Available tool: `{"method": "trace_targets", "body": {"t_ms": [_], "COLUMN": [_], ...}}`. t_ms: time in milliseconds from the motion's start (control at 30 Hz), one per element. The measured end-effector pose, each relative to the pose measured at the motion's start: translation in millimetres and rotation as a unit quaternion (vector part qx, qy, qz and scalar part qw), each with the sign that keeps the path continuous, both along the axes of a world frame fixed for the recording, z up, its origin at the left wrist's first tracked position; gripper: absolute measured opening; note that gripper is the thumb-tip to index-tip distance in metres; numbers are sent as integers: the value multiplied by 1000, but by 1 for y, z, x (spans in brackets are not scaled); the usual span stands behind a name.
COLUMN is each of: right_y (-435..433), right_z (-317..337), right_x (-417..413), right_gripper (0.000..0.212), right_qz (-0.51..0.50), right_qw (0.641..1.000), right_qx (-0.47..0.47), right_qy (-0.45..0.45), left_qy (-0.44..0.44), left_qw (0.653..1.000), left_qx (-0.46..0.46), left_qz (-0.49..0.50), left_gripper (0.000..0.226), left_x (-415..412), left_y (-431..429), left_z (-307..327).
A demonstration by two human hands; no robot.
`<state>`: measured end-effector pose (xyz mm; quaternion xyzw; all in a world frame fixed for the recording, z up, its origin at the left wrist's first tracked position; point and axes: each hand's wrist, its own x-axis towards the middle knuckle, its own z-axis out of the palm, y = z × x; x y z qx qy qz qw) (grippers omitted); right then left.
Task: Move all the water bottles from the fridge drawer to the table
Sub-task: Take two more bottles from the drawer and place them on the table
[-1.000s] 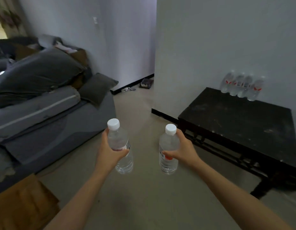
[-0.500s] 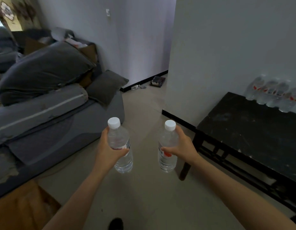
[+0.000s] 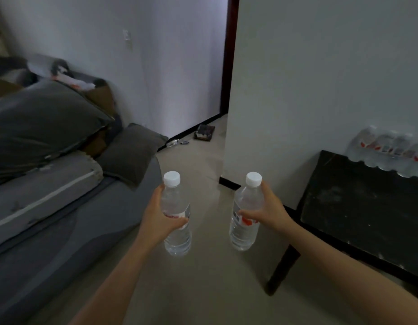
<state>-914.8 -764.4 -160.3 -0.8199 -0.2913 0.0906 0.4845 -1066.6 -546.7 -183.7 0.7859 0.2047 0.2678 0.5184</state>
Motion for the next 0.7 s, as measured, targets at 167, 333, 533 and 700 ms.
{"method": "trace_targets", "body": {"t_ms": [167,333,533,700], "right_y": [20,27,30,31], "right_z": [-4,-16,-19,-17], "right_x": [44,114,228,299], "right_gripper": [71,68,69,67], "right_qz": [-46,-79,-103,-121], "right_qw": [999,996,994,993], "right_qx": [-19,-32,-32,-9], "right_qy": [14,7,6,-2], "left_qy": [7,28,11,-1], "left_qw": [1000,998,997,997], "left_qx": [-16,-12,-18,-10], "left_qz": [-16,-60,-73,-76], "left_gripper": [87,92,89,89], "left_x": [65,153,262,334], "left_y": [35,46,48,48], "left_z": [-5,-17,-12,-5]}}
